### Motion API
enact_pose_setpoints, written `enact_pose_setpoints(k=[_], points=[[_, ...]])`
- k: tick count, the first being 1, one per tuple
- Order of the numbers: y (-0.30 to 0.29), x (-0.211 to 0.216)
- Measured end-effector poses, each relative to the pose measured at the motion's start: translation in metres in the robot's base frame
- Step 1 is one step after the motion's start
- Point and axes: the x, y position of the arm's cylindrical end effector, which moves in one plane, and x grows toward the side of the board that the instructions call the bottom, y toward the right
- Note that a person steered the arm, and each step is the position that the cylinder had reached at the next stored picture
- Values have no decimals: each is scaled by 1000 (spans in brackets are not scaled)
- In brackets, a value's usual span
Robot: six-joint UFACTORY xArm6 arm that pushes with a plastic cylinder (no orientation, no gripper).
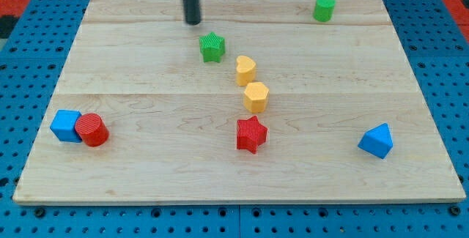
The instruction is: Move the green star diagonally to the bottom left to green circle
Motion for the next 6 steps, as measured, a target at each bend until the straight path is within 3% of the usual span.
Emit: enact_pose_setpoints(k=[1,4,6], points=[[-17,78],[160,11],[185,105]])
